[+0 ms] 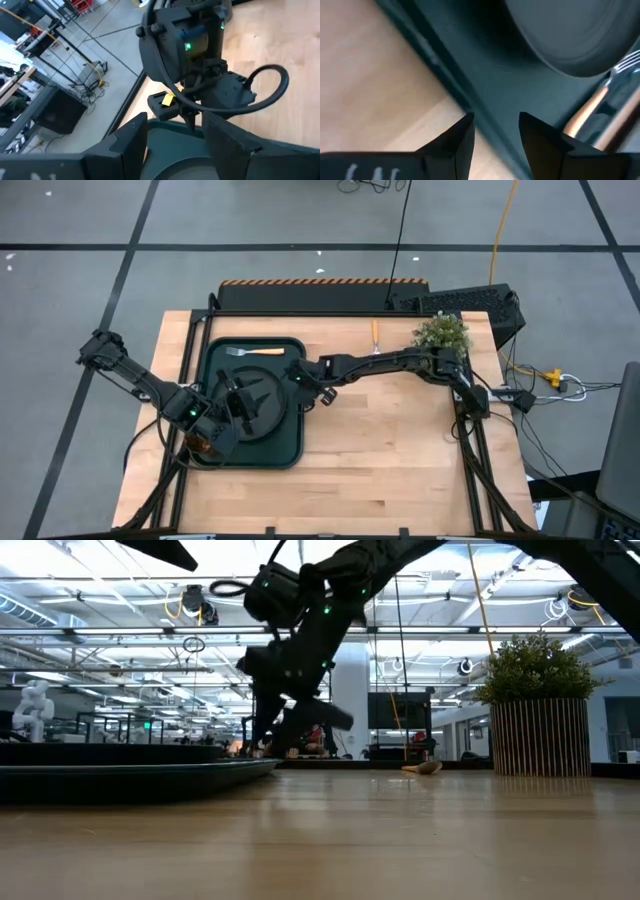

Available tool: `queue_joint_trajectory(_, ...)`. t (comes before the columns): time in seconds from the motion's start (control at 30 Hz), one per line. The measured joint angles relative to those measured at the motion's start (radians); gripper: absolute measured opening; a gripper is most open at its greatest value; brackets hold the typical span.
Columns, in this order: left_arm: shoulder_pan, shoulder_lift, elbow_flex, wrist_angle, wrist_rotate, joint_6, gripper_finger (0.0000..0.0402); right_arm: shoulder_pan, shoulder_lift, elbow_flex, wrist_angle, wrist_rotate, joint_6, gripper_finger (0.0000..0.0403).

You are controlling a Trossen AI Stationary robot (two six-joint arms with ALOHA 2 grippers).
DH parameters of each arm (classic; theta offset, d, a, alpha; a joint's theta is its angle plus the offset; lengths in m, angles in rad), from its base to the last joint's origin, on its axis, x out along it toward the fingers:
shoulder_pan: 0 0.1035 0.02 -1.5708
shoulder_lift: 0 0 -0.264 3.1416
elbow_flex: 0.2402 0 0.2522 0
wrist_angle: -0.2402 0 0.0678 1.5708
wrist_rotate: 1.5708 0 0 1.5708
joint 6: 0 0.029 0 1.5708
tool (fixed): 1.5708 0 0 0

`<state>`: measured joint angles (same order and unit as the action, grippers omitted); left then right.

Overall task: Pick and place plate/cup/fork/spoon on tray
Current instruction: Move the black tray to the center of the table

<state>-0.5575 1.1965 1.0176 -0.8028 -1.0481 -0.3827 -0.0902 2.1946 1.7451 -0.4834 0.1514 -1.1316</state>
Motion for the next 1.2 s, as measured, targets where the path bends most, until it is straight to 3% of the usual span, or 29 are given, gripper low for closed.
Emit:
queue_joint_trajectory(0.37,-0.008,0.0,0.0,-0.142,0.009,-0.184,0.0193,-0.005,0.005,-0.001,-0.015,0.031,-0.049,0.0148)
queue_joint_trajectory(0.53,-0.008,0.0,0.0,-0.144,0.01,-0.196,0.0193,-0.023,0.011,-0.025,-0.007,-0.022,-0.034,0.0148)
queue_joint_trajectory(0.9,-0.008,0.0,0.0,-0.151,0.01,-0.199,0.0193,-0.026,0.011,-0.103,0.117,-0.022,-0.048,0.0148)
queue_joint_trajectory(1.2,-0.008,0.0,0.0,-0.152,0.01,-0.199,0.0193,-0.026,0.007,-0.102,0.061,-0.012,0.043,0.0148)
